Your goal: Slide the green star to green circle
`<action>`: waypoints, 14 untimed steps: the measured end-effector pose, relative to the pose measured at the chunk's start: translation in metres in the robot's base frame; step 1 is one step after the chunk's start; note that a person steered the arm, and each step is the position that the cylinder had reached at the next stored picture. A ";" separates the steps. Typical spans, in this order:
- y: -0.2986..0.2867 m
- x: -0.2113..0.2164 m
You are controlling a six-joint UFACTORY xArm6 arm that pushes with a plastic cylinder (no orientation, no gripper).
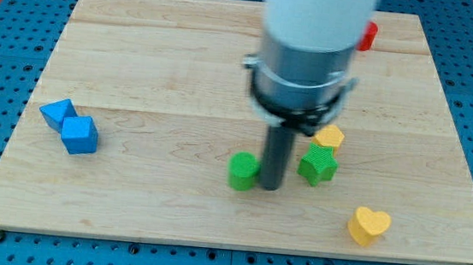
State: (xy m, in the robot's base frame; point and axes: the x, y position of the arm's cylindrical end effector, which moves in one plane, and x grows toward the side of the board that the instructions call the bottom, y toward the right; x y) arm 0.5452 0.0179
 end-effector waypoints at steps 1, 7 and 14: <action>0.002 0.003; 0.050 -0.045; -0.085 -0.056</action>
State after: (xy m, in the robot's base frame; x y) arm 0.4888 -0.0668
